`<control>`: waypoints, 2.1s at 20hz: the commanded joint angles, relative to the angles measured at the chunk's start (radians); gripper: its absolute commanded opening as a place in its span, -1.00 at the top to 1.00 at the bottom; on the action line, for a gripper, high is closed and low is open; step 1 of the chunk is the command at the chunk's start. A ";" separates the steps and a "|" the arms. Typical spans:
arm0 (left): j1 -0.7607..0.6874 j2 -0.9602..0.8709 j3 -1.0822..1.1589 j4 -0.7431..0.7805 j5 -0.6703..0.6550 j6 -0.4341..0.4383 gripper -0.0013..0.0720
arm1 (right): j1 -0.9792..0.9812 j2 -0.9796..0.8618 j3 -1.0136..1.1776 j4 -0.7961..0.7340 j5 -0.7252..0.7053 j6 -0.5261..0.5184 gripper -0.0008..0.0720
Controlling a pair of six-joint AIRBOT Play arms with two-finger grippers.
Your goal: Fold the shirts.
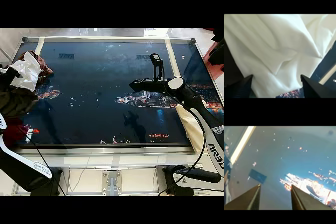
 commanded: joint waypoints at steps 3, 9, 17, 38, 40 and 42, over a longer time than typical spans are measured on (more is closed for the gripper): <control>0.005 -0.078 0.000 -0.096 0.047 0.002 -0.92 | 0.000 0.000 0.000 0.000 -0.013 0.032 -0.25; 0.006 -0.089 0.009 -0.476 0.253 0.193 0.94 | 0.000 0.000 0.000 0.002 -0.015 0.032 -0.24; -0.103 -0.015 0.047 -1.006 -0.279 0.602 0.94 | 0.000 0.003 0.000 0.003 -0.230 0.062 -0.24; -1.020 0.011 0.084 0.497 -0.343 0.304 0.03 | -0.243 -0.006 -0.111 -0.129 0.245 0.140 -0.25; -1.019 0.062 0.112 0.571 -0.277 0.299 -0.40 | -0.238 -0.006 -0.186 -0.148 0.236 0.179 -0.24; -1.009 0.117 0.111 0.615 -0.216 0.295 -0.39 | -0.238 -0.006 -0.262 -0.150 0.236 0.185 -0.24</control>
